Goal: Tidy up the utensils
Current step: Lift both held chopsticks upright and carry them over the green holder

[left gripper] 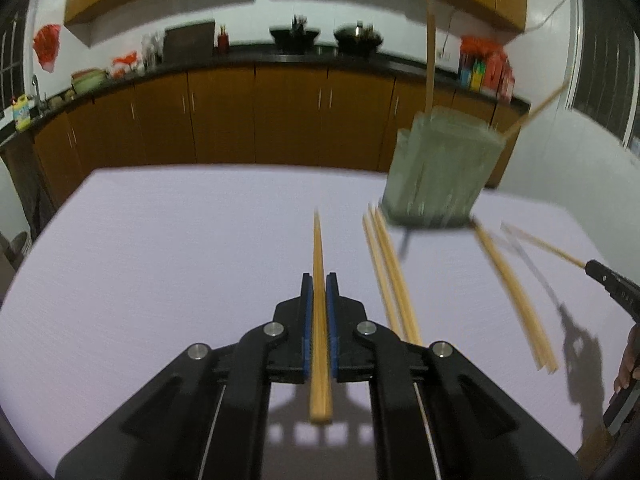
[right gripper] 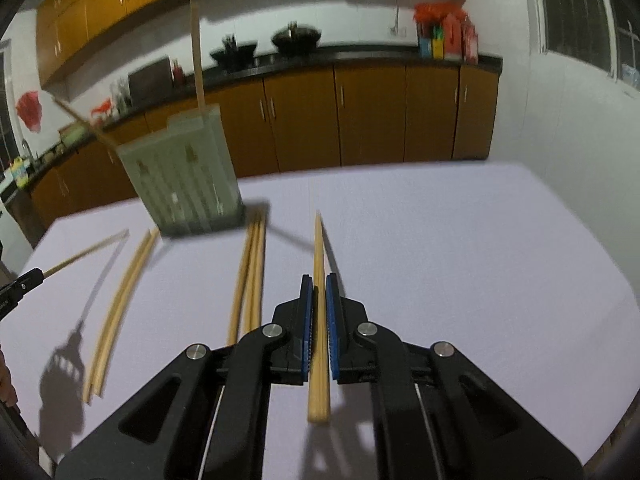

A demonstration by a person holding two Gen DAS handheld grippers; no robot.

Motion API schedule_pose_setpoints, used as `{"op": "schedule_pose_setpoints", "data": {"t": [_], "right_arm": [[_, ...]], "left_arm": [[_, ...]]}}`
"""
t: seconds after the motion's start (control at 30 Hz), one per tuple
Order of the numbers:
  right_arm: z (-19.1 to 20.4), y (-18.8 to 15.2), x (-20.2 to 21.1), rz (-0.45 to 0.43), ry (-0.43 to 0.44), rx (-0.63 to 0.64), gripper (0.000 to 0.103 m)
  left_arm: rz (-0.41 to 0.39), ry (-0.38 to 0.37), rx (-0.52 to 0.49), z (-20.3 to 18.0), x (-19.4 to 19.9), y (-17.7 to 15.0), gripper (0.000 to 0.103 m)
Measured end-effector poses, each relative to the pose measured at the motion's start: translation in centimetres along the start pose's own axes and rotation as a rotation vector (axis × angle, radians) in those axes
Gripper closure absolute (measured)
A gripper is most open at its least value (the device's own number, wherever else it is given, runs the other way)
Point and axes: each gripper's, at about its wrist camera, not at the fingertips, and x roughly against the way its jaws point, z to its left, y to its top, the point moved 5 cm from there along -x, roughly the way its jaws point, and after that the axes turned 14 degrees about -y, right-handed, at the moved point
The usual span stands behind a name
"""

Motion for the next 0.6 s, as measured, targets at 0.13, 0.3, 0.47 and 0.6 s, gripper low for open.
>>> {"op": "schedule_pose_setpoints", "data": {"t": [0.13, 0.3, 0.47, 0.6], "right_arm": [[-0.1, 2.4, 1.9, -0.075, 0.014, -0.020, 0.095], [0.1, 5.1, 3.7, -0.152, 0.027, -0.025, 0.095], [0.6, 7.6, 5.6, -0.217, 0.042, -0.027, 0.095], [0.8, 9.4, 7.5, -0.264, 0.090, -0.042, 0.096]], "left_arm": [[-0.076, -0.009, -0.006, -0.4, 1.9, 2.9, 0.095], [-0.137, -0.031, -0.029, -1.1, 3.8, 6.0, 0.096], [-0.169, -0.054, -0.065, -2.1, 5.2, 7.8, 0.096], [-0.164, -0.111, -0.095, -3.7, 6.1, 8.9, 0.096]]}}
